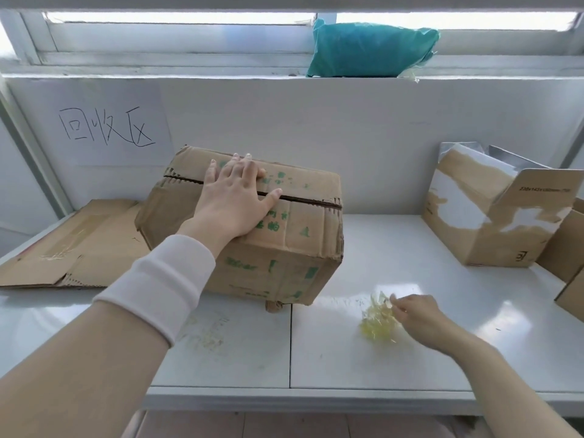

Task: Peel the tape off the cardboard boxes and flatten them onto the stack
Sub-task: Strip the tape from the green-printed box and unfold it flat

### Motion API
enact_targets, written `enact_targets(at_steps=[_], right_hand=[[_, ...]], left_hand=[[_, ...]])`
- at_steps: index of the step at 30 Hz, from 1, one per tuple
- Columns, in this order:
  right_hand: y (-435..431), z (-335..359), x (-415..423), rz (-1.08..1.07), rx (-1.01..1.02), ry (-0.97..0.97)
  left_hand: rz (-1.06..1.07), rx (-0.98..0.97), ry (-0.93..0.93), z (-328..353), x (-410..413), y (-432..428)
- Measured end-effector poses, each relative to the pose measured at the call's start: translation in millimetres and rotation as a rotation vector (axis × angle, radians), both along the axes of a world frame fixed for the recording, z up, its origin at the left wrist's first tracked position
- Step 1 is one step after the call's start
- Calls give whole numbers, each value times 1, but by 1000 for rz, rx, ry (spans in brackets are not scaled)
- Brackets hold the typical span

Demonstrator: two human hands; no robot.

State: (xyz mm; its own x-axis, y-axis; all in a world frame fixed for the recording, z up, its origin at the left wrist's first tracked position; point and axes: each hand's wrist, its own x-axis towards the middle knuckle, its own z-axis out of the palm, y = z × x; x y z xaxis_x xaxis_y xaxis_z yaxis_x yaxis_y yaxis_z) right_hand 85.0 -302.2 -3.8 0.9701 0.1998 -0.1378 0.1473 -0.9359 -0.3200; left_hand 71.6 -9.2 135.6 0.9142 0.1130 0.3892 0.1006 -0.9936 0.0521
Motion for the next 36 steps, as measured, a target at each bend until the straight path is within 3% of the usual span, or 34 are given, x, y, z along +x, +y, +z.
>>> enact_targets(at_steps=[2, 4, 6, 9, 12, 15, 19, 23, 26, 28, 31, 34, 36], right_hand=[[1, 32, 0, -53, 38, -154], [17, 68, -6, -82, 336, -493], [43, 106, -11, 81, 482, -707], [89, 143, -1, 386, 269, -588], [118, 156, 16, 487, 55, -432], [119, 159, 23, 455, 86, -470], [106, 171, 18, 315, 189, -751], [84, 195, 13, 112, 241, -821], [70, 206, 5, 34, 302, -855], [69, 211, -1, 10, 295, -899], [73, 217, -9, -63, 245, -939], [74, 222, -19, -125, 222, -955], [72, 222, -24, -143, 242, -947]], left_hand=[[-8, 4, -19, -1, -1, -1], [-30, 0, -41, -3, -5, -3], [-72, -17, -83, -6, -11, -6], [-135, -98, -229, -10, -27, -10], [-86, -221, -431, -16, -52, -11], [63, -288, -495, -30, -78, 2], [154, -324, -448, -35, -95, 23], [135, -557, -380, -8, -93, 26], [36, -617, -412, 24, -91, 14], [-18, -581, -428, 46, -85, 4], [-78, -342, -414, 79, -71, -9], [-47, -65, -218, 97, -62, -10], [-56, -63, -165, 100, -66, -6]])
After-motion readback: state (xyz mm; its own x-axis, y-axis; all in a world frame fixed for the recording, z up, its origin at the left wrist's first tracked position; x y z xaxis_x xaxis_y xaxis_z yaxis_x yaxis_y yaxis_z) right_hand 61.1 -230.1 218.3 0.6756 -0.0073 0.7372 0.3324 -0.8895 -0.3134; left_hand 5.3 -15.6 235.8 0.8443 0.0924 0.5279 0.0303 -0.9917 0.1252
